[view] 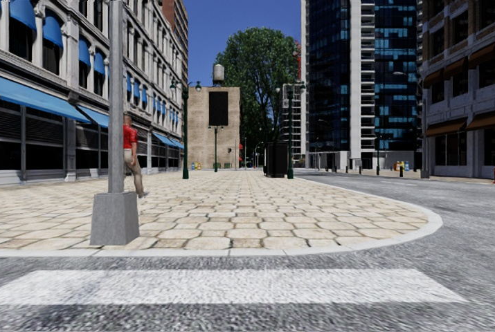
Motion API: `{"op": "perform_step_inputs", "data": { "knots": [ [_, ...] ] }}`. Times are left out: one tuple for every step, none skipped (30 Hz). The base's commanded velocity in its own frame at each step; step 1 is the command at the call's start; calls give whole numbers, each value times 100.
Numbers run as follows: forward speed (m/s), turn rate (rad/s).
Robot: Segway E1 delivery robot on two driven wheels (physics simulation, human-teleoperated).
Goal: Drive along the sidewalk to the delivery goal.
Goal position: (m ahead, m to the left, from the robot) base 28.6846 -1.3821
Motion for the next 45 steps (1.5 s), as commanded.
{"op": "perform_step_inputs", "data": {
  "knots": [
    [200,0],
    [200,0],
    [200,0],
    [200,0],
    [200,0],
    [200,0],
    [200,0],
    [200,0],
    [200,0],
    [200,0],
    [200,0],
    [200,0],
    [200,0],
    [200,0],
    [200,0],
    [200,0],
    [200,0],
    [200,0],
    [200,0],
    [200,0],
    [200,0],
    [200,0],
    [200,0],
    [200,0],
    [200,0],
    [200,0],
    [200,0],
    [200,0],
    [200,0],
    [200,0],
    [200,0],
    [200,0],
    [200,0],
    [200,0],
    [200,0],
    [200,0],
    [200,0],
    [200,0],
    [200,0],
    [200,0],
    [200,0],
    [200,0],
    [200,0],
    [200,0],
    [200,0]
  ]
}}
